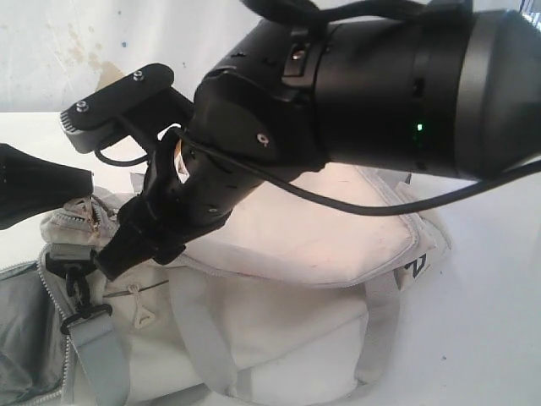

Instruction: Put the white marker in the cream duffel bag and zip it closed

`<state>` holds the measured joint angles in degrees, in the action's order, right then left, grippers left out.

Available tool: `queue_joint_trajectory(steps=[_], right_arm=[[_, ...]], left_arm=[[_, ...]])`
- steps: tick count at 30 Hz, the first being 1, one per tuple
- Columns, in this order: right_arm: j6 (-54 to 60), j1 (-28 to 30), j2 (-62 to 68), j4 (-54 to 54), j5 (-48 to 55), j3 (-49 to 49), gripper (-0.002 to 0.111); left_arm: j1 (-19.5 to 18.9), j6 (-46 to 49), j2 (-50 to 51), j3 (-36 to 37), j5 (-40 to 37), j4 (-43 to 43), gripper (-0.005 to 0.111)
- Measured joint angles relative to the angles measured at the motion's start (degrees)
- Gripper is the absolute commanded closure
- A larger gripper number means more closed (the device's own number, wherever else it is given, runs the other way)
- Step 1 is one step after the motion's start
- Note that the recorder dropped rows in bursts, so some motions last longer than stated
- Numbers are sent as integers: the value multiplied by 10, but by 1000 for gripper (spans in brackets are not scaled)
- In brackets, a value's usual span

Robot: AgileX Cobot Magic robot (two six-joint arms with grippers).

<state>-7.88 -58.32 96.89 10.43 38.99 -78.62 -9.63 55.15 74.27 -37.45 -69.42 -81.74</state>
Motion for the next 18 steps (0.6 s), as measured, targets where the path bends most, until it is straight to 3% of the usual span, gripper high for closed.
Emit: queue_joint_trajectory(steps=[11, 18], right_arm=[[9, 0, 0, -112, 3, 0, 54], [29, 0, 44, -20, -22, 0, 54]], left_arm=[[0, 2, 0, 0, 0, 0, 107], [0, 3, 0, 0, 0, -15, 107]])
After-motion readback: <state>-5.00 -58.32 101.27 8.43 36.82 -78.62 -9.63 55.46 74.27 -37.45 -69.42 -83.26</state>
